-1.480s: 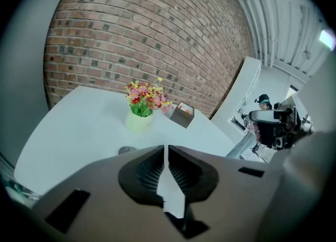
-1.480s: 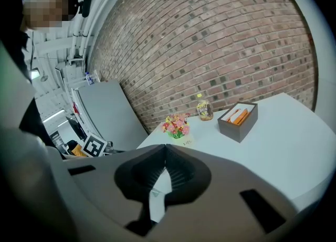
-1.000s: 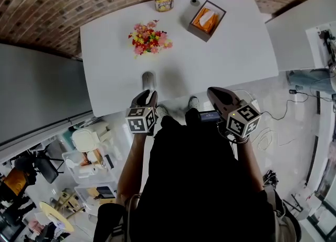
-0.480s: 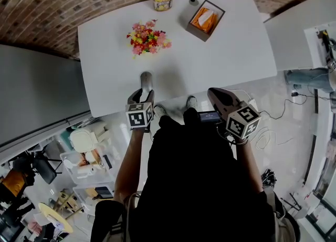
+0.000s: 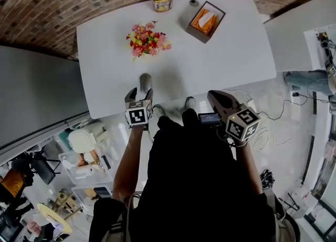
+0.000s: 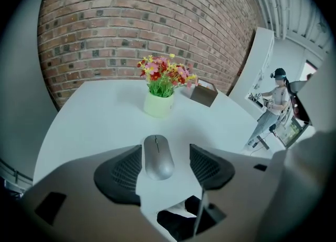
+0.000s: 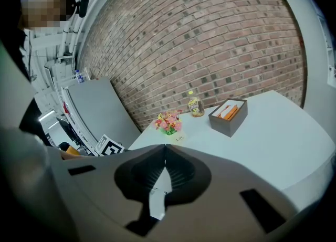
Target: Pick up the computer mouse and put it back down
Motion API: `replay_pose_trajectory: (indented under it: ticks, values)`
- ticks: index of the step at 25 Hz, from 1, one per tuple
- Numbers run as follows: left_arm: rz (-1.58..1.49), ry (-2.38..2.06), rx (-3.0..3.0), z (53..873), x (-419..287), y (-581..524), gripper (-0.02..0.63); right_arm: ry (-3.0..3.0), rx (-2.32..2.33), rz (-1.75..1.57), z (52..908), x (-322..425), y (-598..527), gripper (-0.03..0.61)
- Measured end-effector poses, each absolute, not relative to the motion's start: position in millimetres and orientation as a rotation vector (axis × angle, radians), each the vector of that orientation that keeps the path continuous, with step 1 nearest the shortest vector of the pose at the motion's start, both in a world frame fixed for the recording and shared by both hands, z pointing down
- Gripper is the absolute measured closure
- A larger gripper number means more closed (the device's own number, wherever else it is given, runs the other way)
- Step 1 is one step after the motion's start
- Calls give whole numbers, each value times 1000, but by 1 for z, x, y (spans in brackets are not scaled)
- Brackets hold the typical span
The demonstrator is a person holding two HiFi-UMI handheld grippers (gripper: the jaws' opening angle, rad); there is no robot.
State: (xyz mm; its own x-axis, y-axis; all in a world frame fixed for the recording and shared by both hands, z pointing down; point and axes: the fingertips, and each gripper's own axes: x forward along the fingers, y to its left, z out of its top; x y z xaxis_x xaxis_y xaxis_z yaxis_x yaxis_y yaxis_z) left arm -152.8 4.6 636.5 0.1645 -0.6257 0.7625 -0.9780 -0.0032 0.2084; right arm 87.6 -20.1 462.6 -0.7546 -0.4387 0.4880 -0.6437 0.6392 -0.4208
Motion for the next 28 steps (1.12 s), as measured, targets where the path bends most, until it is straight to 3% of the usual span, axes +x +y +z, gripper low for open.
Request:
replay_pose_trajectory:
  ticks: [28]
  values:
    - [731,-1525,1551,694,-160,-20,245,-2445,970,883,469,124,-31,561]
